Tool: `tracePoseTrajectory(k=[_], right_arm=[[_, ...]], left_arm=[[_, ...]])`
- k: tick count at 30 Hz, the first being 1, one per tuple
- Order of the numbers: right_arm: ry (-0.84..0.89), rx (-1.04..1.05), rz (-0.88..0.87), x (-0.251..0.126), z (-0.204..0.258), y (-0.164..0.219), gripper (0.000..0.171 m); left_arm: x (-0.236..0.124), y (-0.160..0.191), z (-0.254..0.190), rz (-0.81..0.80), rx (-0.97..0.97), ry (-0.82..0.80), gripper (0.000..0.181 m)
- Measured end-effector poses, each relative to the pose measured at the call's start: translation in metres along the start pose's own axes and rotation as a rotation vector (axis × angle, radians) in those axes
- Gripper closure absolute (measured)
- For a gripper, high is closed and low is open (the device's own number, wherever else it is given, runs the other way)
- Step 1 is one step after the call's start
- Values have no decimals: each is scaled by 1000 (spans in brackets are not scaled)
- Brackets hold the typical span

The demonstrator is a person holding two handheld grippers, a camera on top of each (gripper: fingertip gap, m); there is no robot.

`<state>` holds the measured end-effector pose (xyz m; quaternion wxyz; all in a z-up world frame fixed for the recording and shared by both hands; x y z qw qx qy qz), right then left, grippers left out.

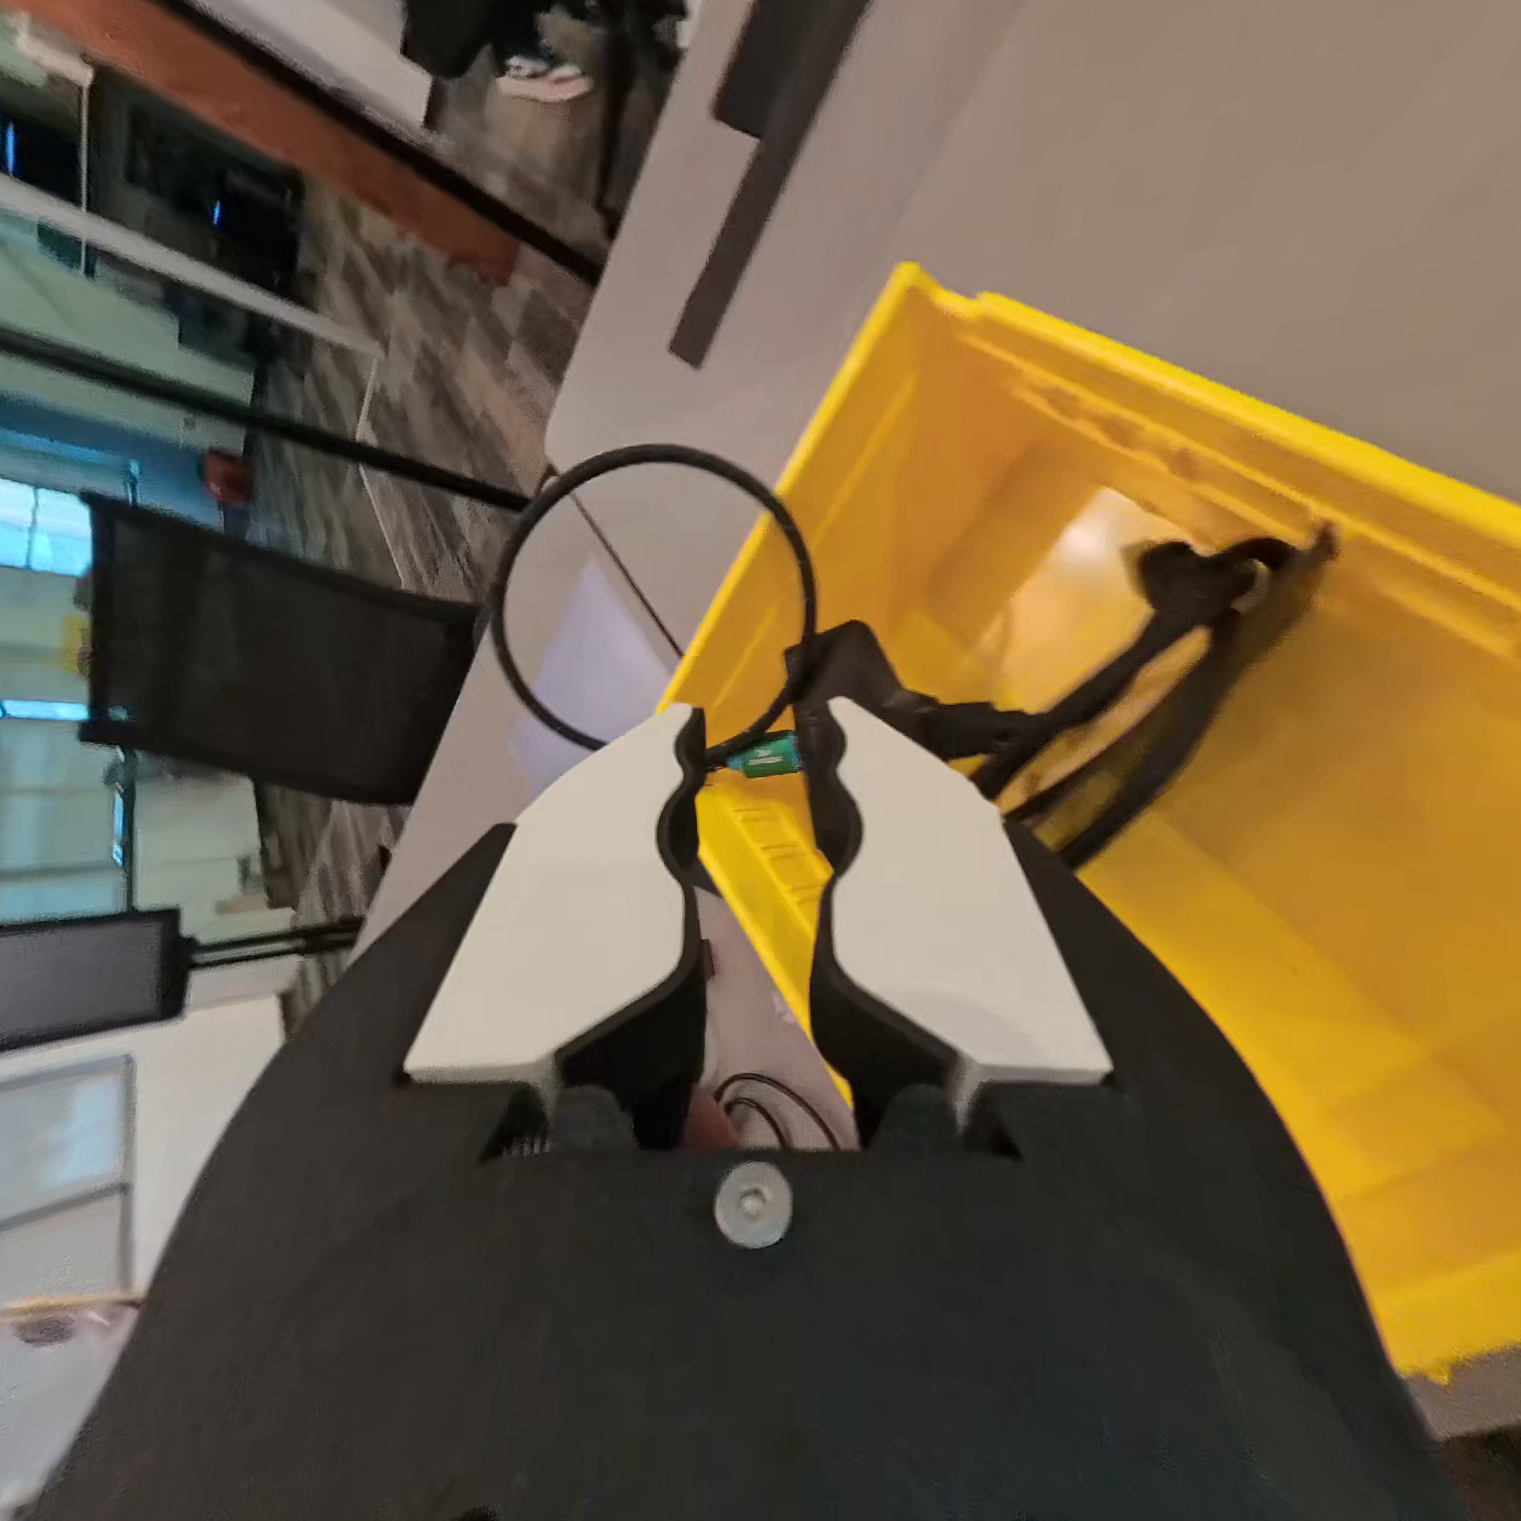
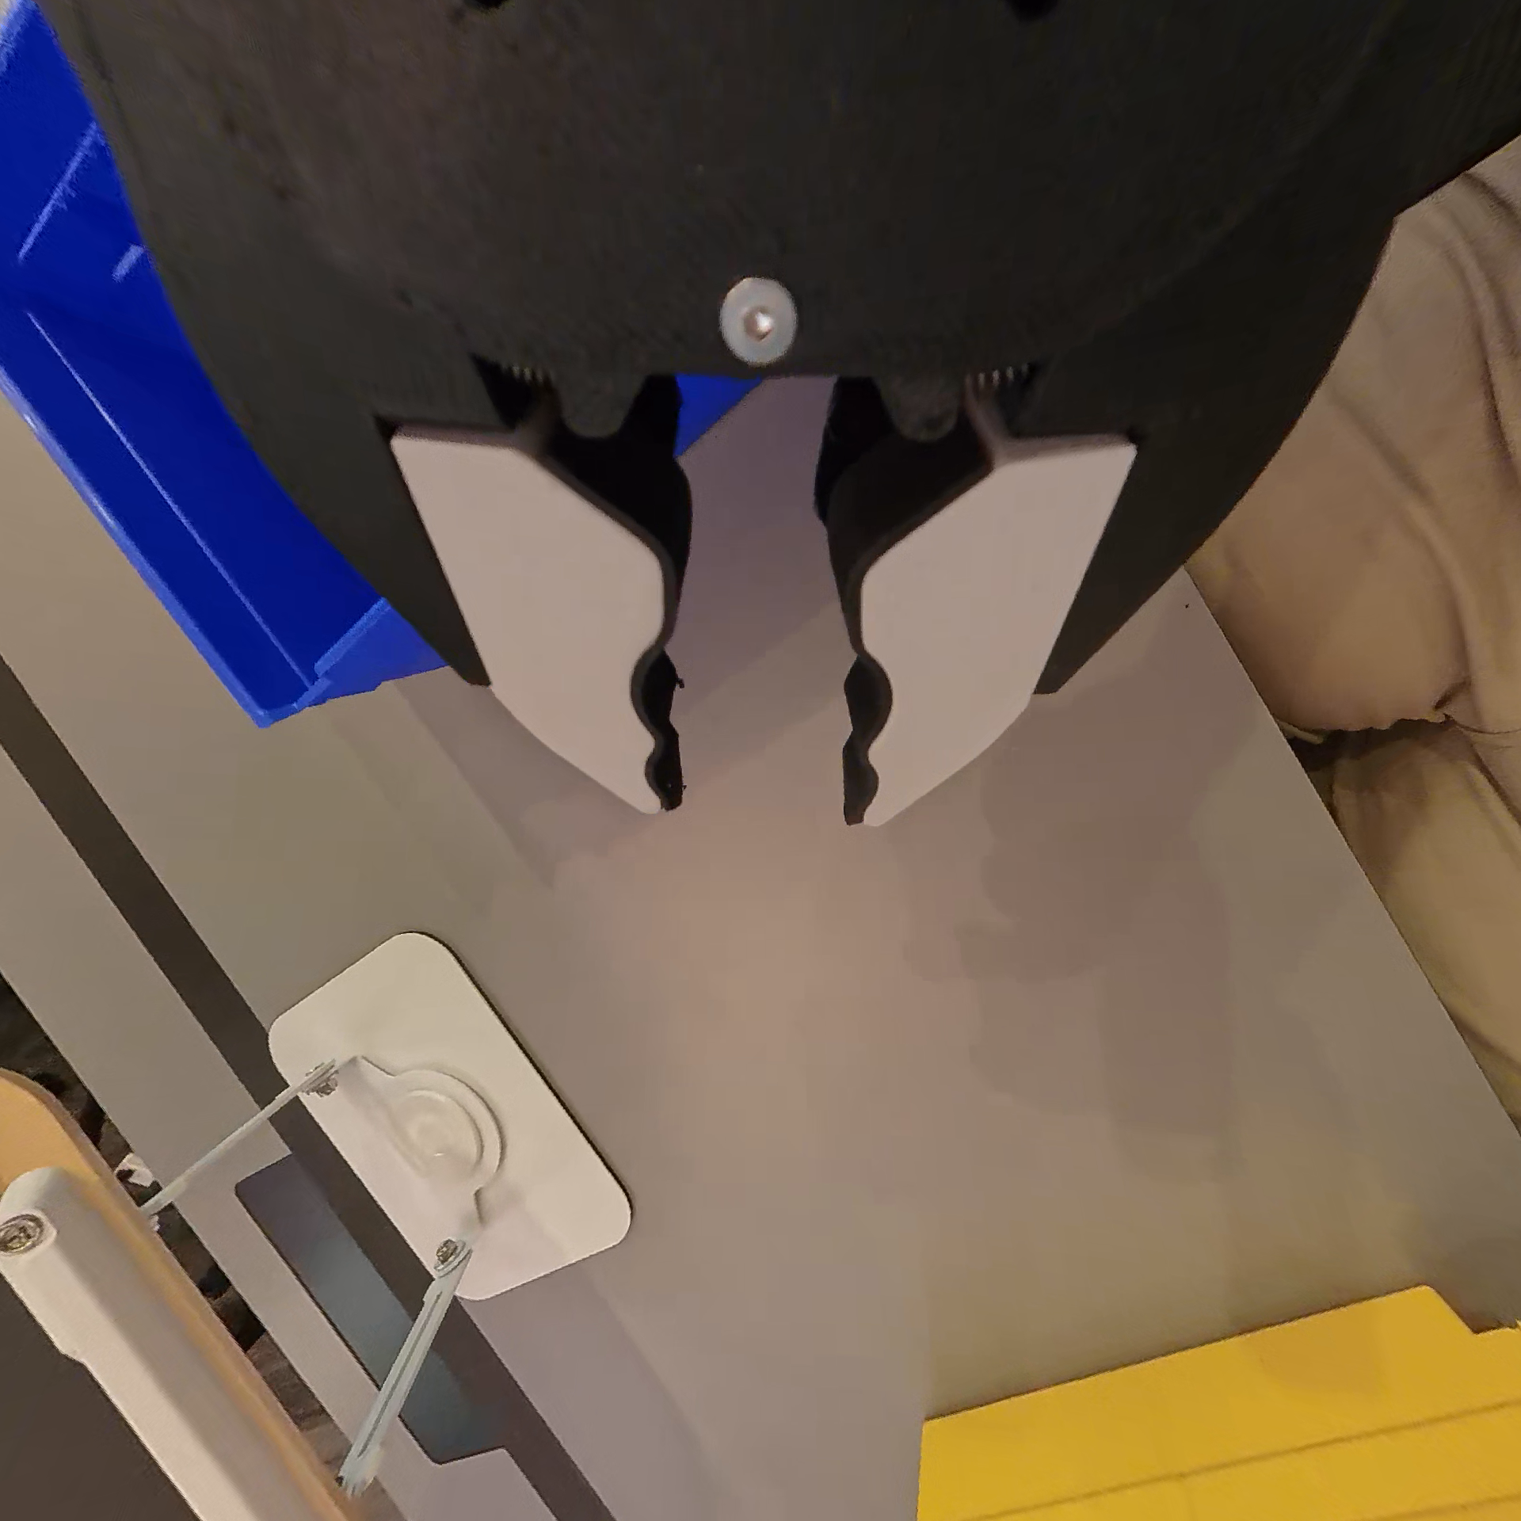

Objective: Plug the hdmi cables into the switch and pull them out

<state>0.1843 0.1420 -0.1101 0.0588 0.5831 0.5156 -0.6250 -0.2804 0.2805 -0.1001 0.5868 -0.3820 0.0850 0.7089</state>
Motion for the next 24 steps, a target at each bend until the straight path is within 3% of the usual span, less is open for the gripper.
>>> tracePoseTrajectory(k=[3,9,18,24], right_arm=[[-13,5,0,3,0,0,134],[-42,-1,-9,8,6,-1,134],[-61,6,-16,9,7,0,134],[-71,8,-21,11,7,1,134]], left_arm=[[17,1,8,23,-97,119,145],[76,2,-13,215,83,237,128],[127,15,-20,537,-114,493,106],[142,16,-26,607,-132,456,127]])
Point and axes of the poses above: each gripper's, where its closed fingertips meet, x out along the fingers, y out of its underside, z = x × y across the jaws, the point moved 5 cm from there along -x, back along the fingers, and after that the axes turned 9 degrees about z, right-handed, at the moved point
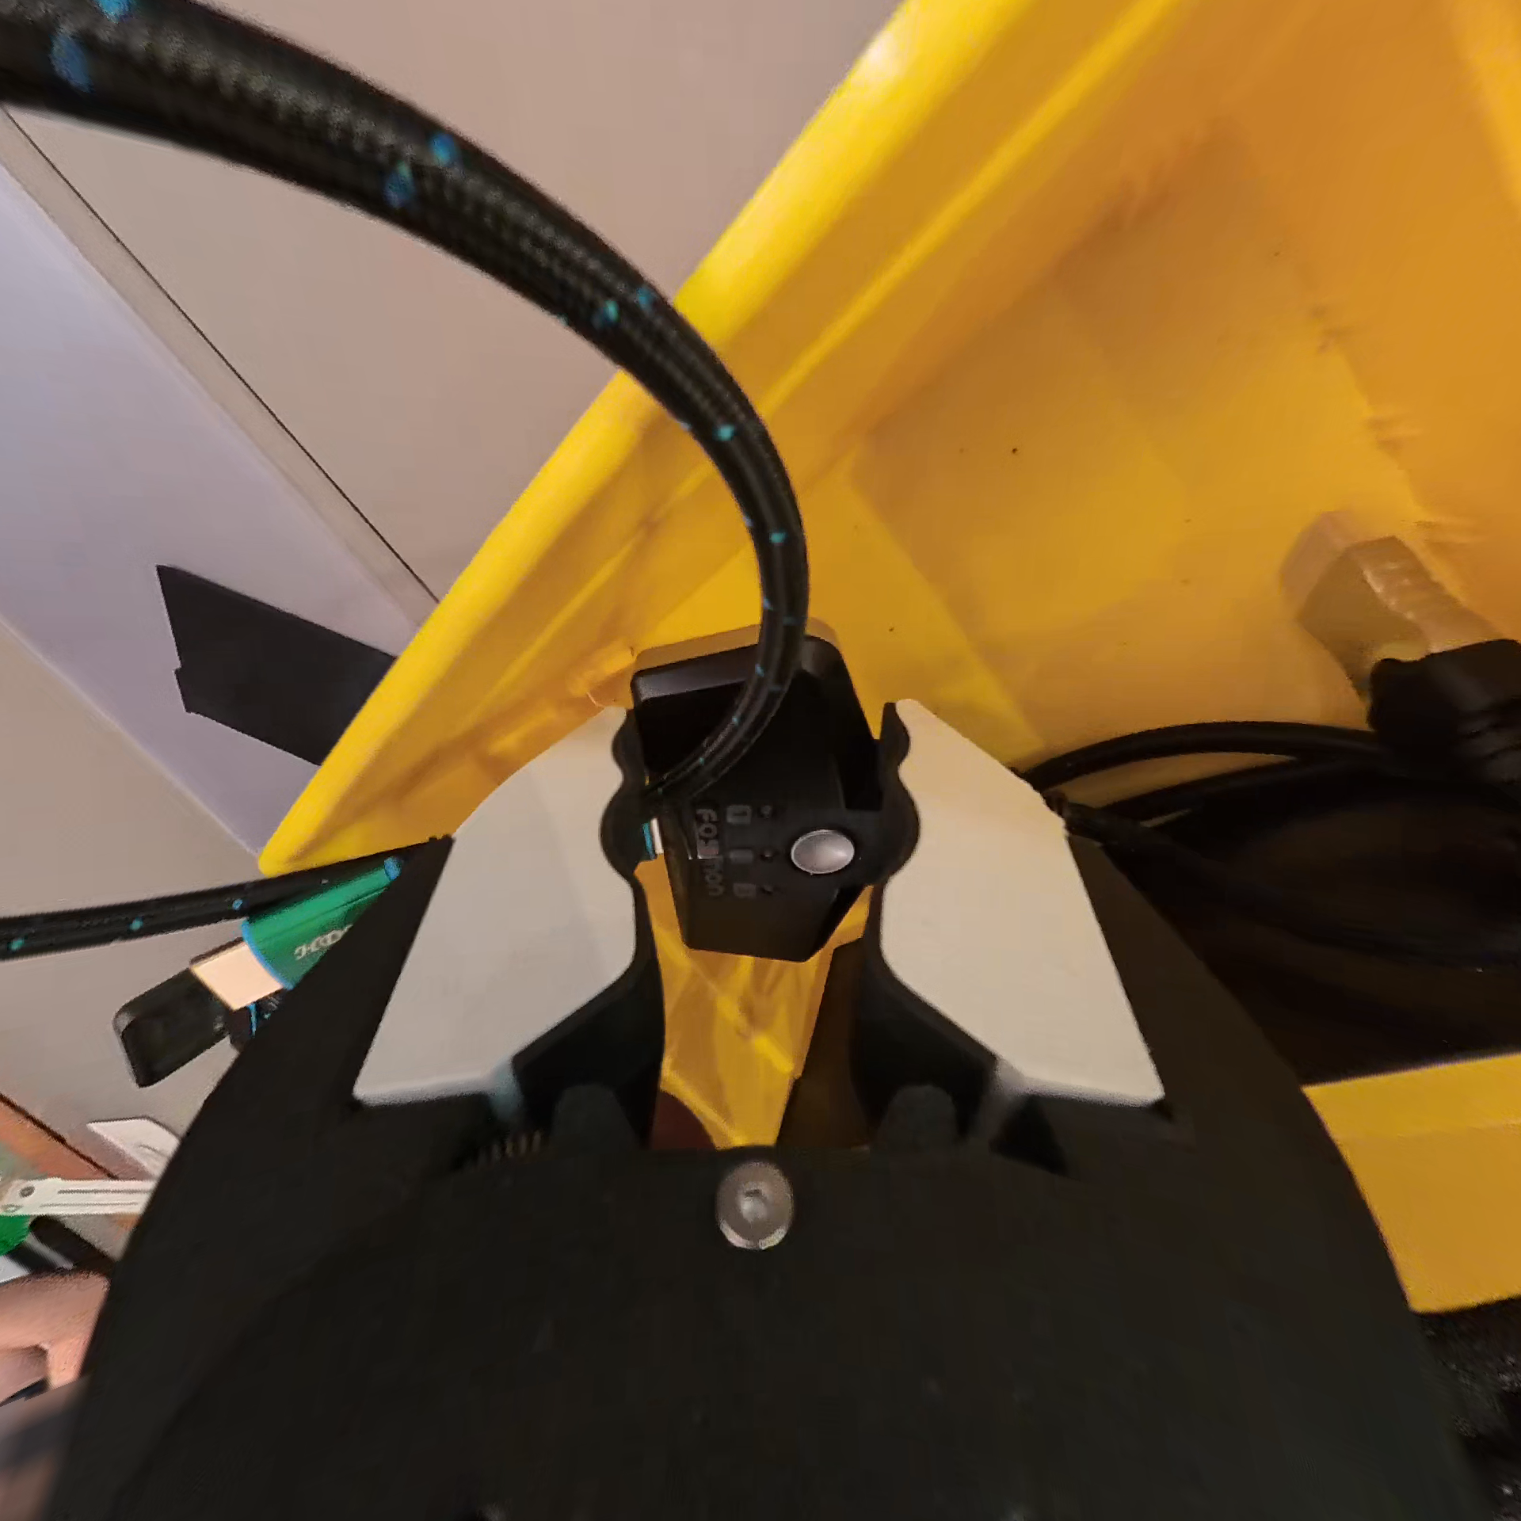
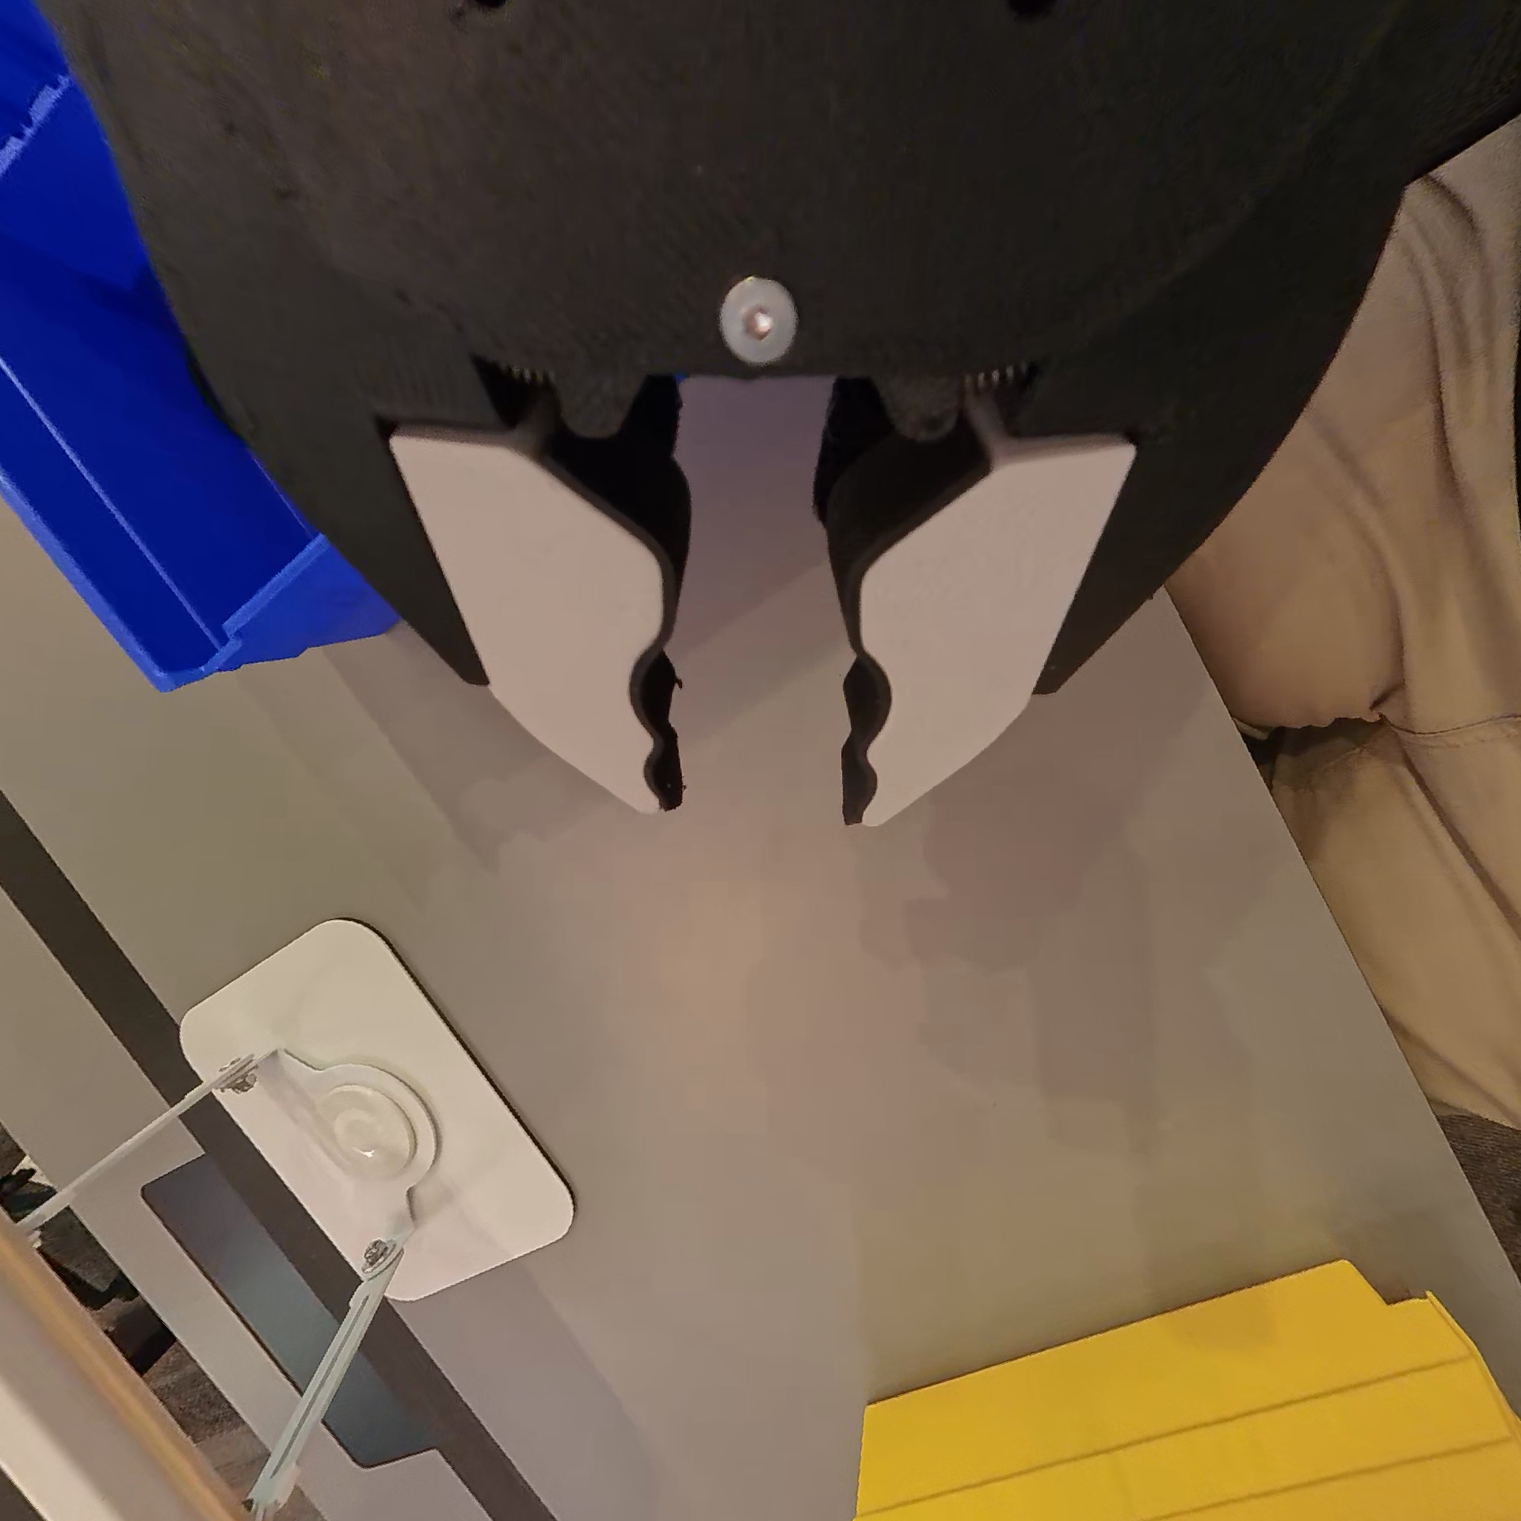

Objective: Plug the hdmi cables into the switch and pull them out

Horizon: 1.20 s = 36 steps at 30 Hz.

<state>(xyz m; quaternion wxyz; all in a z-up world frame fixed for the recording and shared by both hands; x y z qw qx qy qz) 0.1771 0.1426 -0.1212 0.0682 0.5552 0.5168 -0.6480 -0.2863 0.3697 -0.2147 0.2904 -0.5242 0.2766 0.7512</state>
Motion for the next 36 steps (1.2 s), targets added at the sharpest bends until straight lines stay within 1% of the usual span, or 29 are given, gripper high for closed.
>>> tracePoseTrajectory(k=[4,9,15,22,24,26,30,33,36], right_arm=[[-4,3,-7,-2,-1,1,134],[-9,1,-16,-3,1,-1,134],[-6,-26,-34,-4,7,-11,132],[3,-74,-61,-9,18,-27,132],[1,-77,-68,-10,20,-29,131],[0,-79,-85,-12,22,-32,131],[-3,-82,-149,-19,26,-42,130],[-2,-78,-206,-25,28,-50,127],[-16,-62,-260,-29,28,-57,125]], left_arm=[[-6,2,1,-78,-14,-12,128],[-43,13,6,-213,-1,-134,128],[-112,21,7,-457,47,-345,128],[-205,26,11,-648,60,-580,128],[-231,26,8,-706,76,-623,128],[-258,24,-2,-790,117,-659,129],[-295,13,-42,-914,258,-632,129],[-305,-4,-87,-1008,433,-564,128],[-301,-25,-138,-1072,611,-487,128]])
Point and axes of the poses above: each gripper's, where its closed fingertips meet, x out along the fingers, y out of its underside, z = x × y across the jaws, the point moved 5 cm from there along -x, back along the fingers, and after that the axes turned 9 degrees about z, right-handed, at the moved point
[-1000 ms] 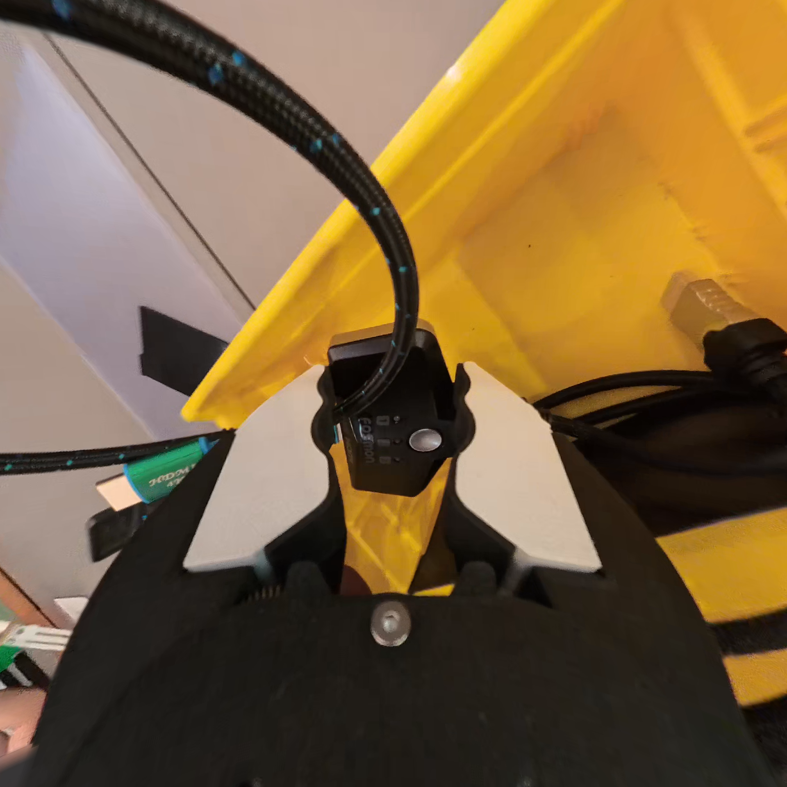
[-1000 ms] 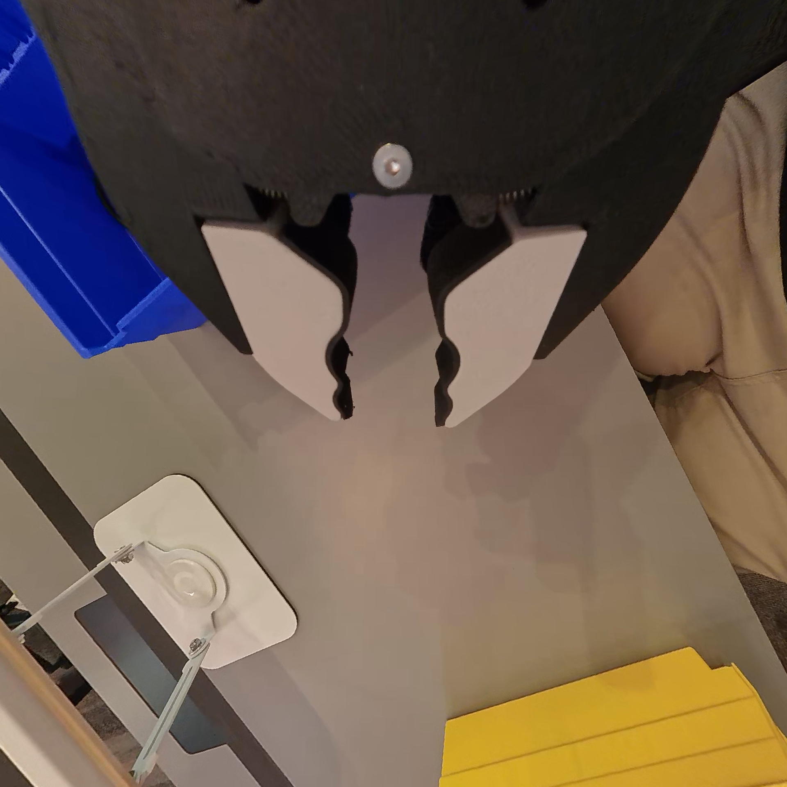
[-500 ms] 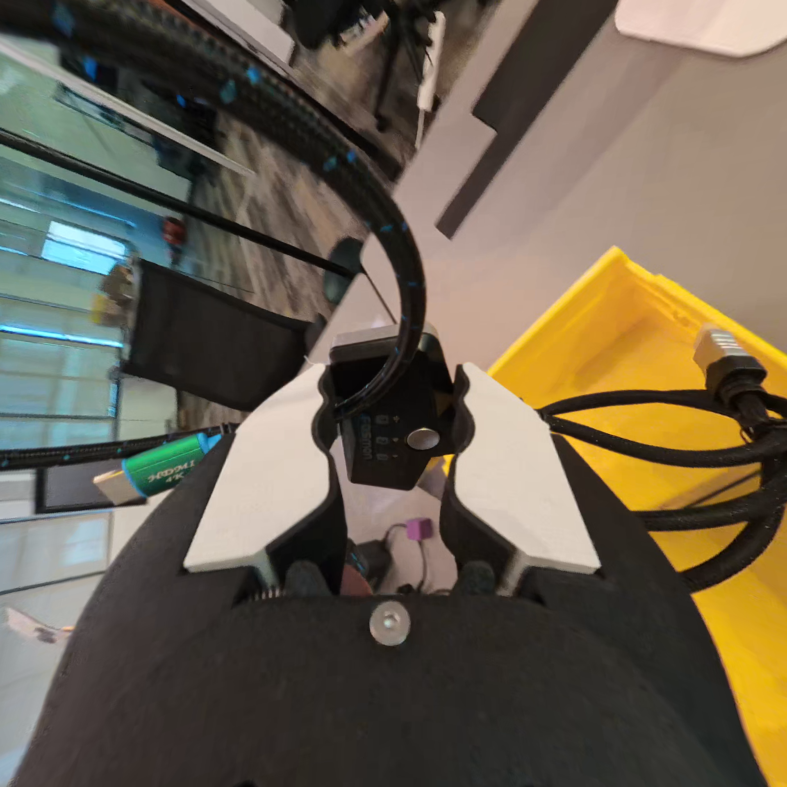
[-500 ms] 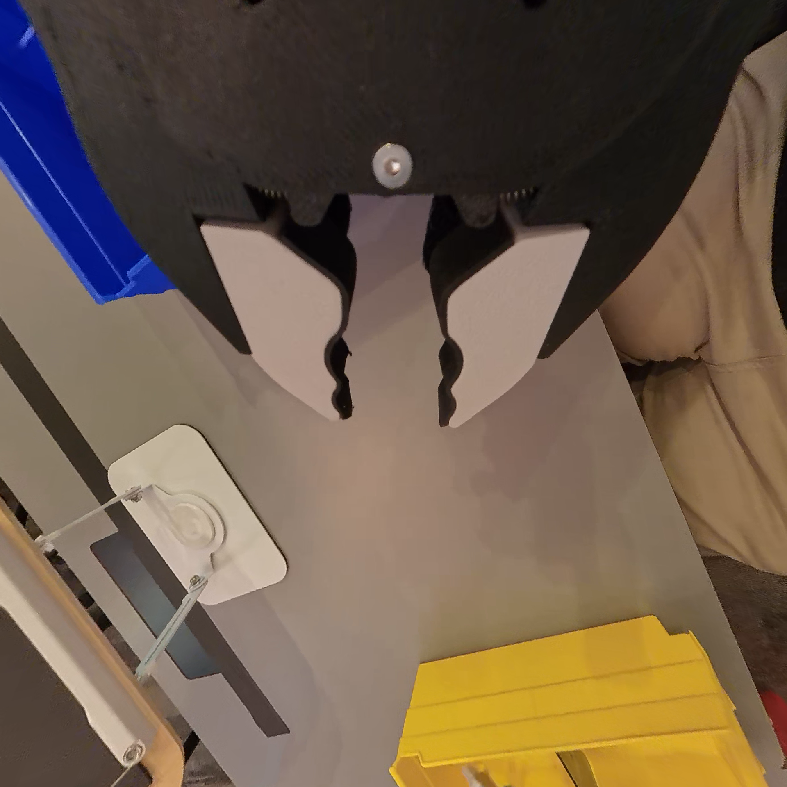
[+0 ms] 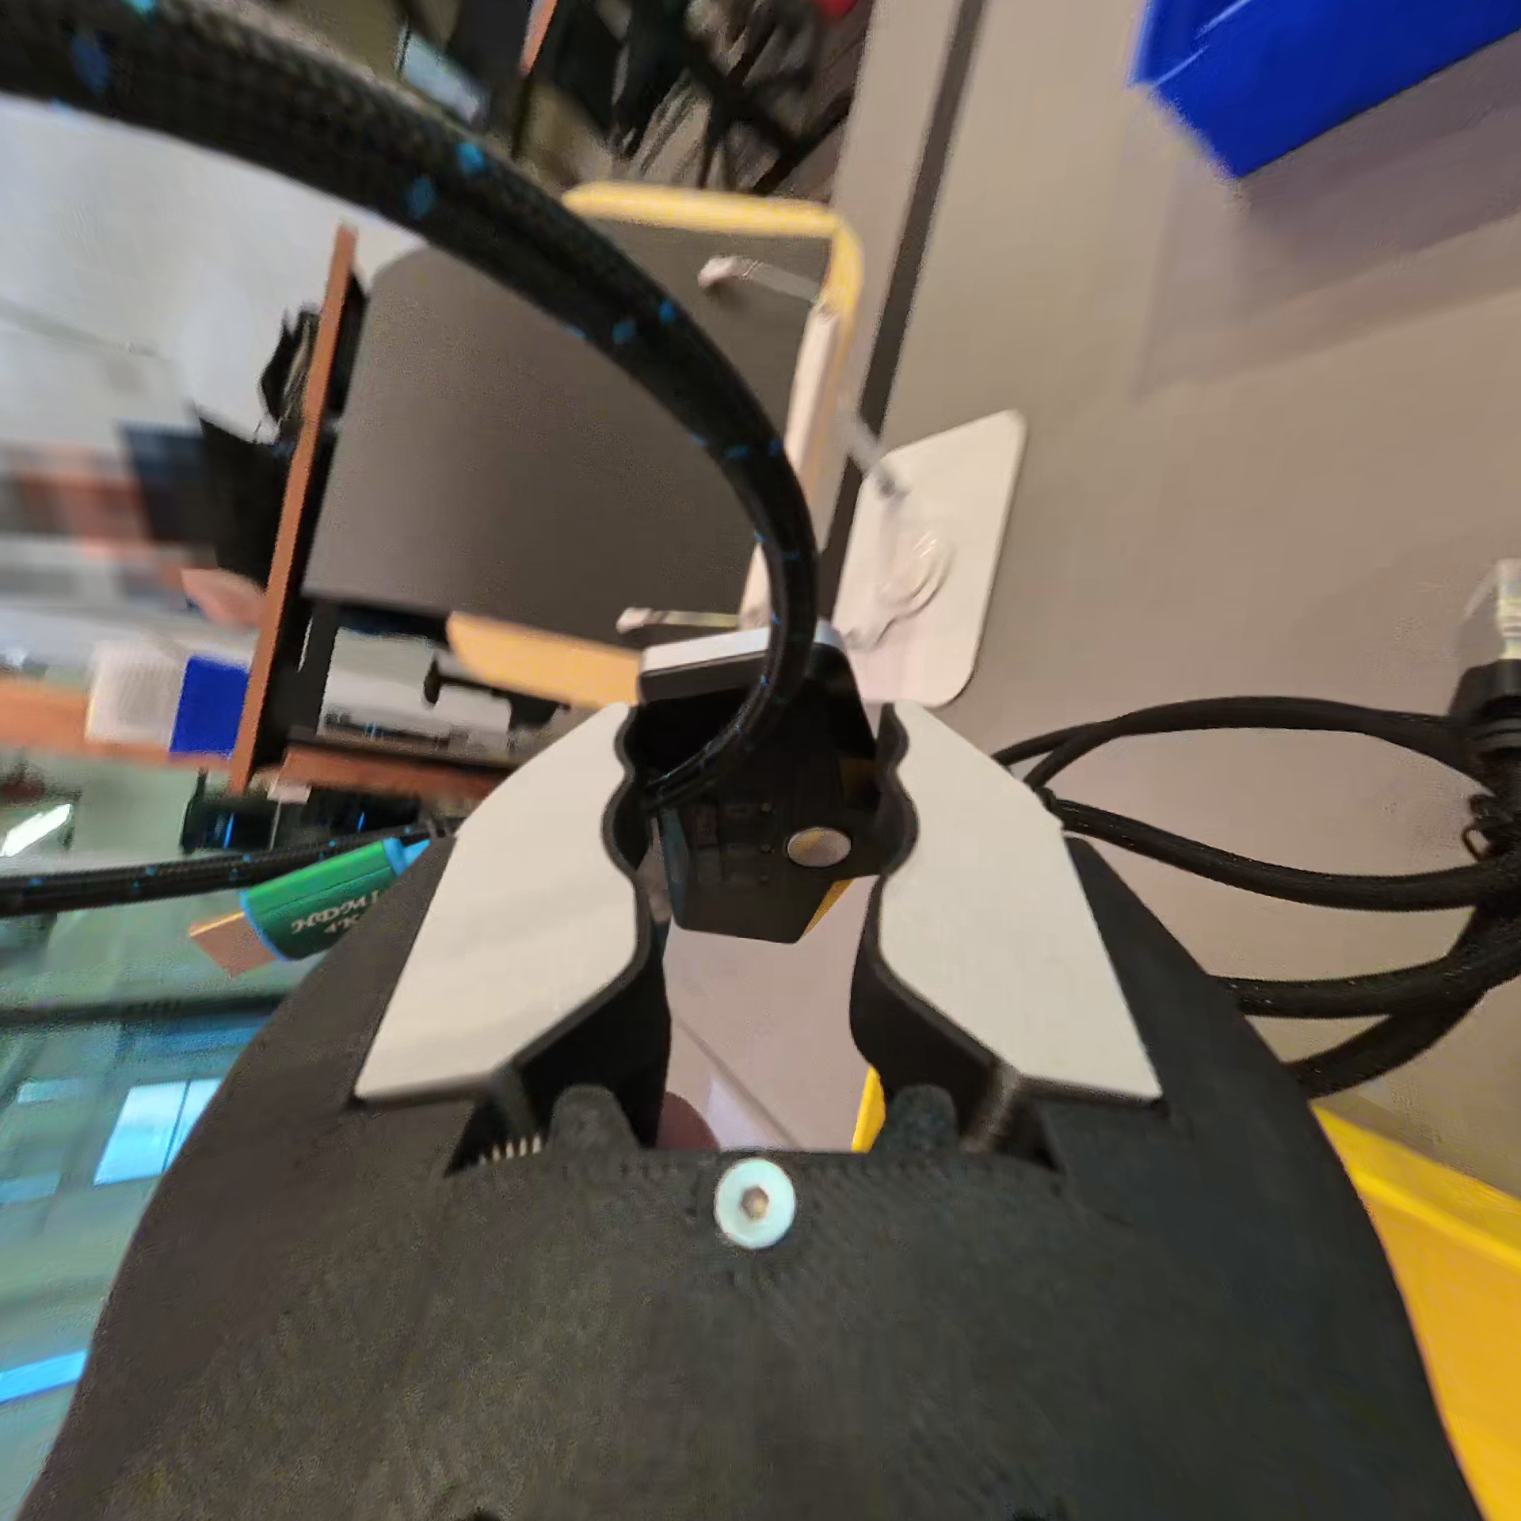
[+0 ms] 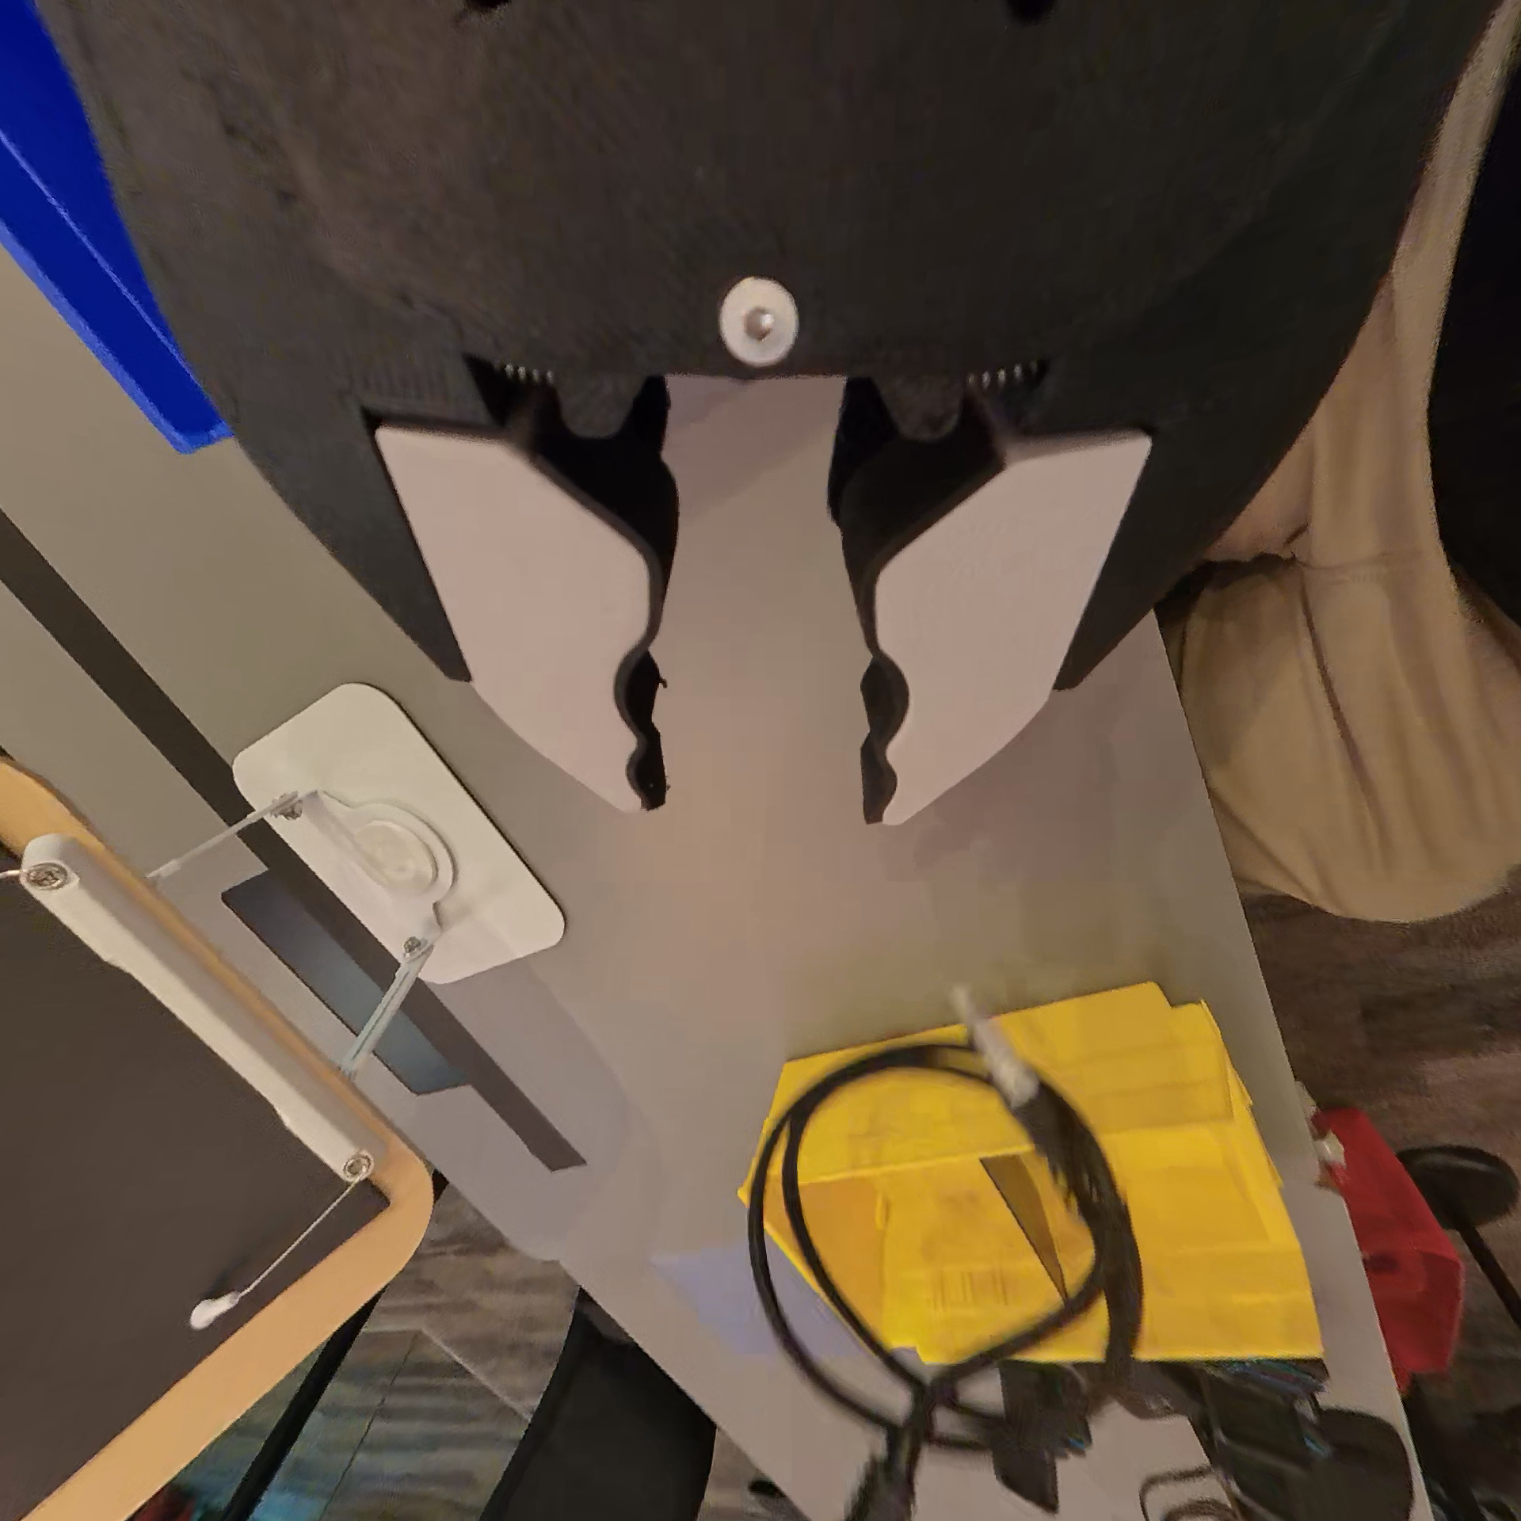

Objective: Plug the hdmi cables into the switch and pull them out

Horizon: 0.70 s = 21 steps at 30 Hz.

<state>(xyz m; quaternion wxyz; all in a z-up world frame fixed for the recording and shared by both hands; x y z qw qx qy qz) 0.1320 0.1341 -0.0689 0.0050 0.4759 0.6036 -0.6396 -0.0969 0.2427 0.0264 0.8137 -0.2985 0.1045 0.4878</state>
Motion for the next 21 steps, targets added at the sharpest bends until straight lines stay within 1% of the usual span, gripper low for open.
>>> tracePoseTrajectory(k=[5,8,11,15,17,19,21], right_arm=[[-40,33,-56,5,-1,-6,117],[-94,76,-107,5,-3,-8,112],[-138,141,-129,9,-8,-8,111],[-252,248,-173,21,-9,-9,115],[-299,273,-172,31,-7,-8,123],[-321,271,-149,41,-3,-5,127],[-332,298,-140,47,-1,-3,133]], left_arm=[[33,-47,-54,-111,132,116,128],[48,-66,-82,-129,243,150,128],[61,-79,-103,-100,356,135,128],[69,-95,-128,-98,462,140,128],[70,-104,-140,-114,515,134,128],[70,-112,-149,-133,550,129,128],[74,-113,-154,-97,610,102,128]])
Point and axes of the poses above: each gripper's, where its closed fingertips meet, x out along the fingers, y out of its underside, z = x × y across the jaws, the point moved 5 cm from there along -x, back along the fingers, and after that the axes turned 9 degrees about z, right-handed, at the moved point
